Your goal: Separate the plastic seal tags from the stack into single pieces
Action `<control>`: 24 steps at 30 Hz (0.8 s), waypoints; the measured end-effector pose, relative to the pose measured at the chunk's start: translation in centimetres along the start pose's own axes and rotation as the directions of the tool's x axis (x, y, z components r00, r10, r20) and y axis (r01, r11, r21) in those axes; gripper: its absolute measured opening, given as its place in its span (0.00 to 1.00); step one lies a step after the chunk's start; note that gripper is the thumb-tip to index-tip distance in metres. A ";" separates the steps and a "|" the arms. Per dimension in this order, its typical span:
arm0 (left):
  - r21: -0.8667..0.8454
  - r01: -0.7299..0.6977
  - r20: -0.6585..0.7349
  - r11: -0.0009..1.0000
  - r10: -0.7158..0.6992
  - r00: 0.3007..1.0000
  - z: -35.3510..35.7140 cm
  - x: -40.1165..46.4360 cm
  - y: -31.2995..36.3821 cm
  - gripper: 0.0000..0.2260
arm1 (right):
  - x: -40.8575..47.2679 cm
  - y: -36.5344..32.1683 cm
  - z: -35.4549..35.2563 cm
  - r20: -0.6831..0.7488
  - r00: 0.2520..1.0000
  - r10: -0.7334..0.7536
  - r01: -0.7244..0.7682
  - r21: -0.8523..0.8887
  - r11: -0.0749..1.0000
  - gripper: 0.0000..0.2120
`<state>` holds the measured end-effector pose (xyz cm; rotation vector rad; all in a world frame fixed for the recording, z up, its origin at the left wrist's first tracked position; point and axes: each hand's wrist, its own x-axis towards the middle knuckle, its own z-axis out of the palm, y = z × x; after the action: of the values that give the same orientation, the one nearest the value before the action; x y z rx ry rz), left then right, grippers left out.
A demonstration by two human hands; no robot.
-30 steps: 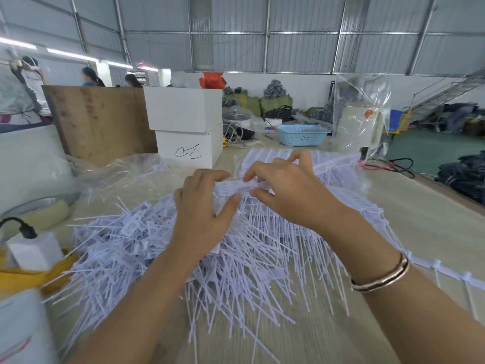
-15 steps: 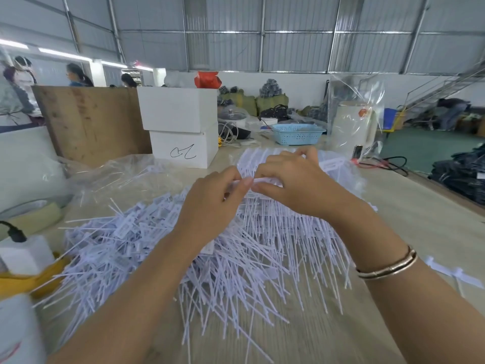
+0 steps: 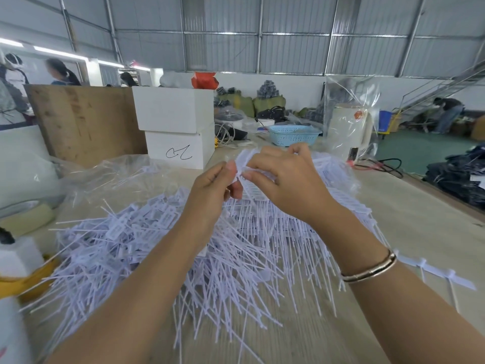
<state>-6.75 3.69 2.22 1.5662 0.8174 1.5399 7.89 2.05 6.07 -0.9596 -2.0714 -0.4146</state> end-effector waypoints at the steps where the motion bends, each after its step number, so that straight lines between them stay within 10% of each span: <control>1: -0.087 0.027 -0.012 0.996 -0.028 1.000 0.2 -0.1 -0.2 0.18 | 0.0 0.1 0.1 -0.011 1.000 0.000 0.000 0.012 1.000 0.09; 5: -0.378 0.132 -0.091 0.916 -0.179 0.980 -0.8 0.1 -0.3 0.19 | 0.5 1.4 -1.7 -0.057 0.992 0.109 -0.103 0.102 0.989 0.07; 8: 0.258 0.016 -0.128 0.966 0.018 0.992 -2.5 0.3 -1.0 0.19 | 0.6 1.9 -3.2 0.016 0.993 0.117 -0.117 0.022 0.993 0.06; 11: 0.821 -0.125 -0.010 0.558 0.233 0.972 -3.2 0.3 -1.8 0.21 | 0.6 1.4 -3.0 0.159 0.975 0.155 -0.144 -0.083 0.986 0.02; 13: 0.967 -0.127 0.054 0.219 0.310 0.949 -3.6 0.0 -2.1 0.21 | 0.5 0.8 -2.7 0.222 0.958 0.183 -0.183 -0.020 0.983 0.08; 15: 0.993 -0.069 0.037 0.093 0.310 0.950 -4.0 -0.4 -2.1 0.19 | 0.4 0.4 -2.4 0.287 0.941 0.182 -0.209 0.069 0.975 0.09; 24: 0.922 -0.267 0.138 0.280 0.406 0.903 -2.6 -1.3 -2.0 0.15 | 0.0 1.4 -1.9 0.206 0.969 0.134 -0.169 0.163 0.972 0.39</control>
<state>-9.23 3.80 -0.24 2.6417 1.7522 1.5086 9.91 1.85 7.16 -1.0750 -2.1466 -0.0535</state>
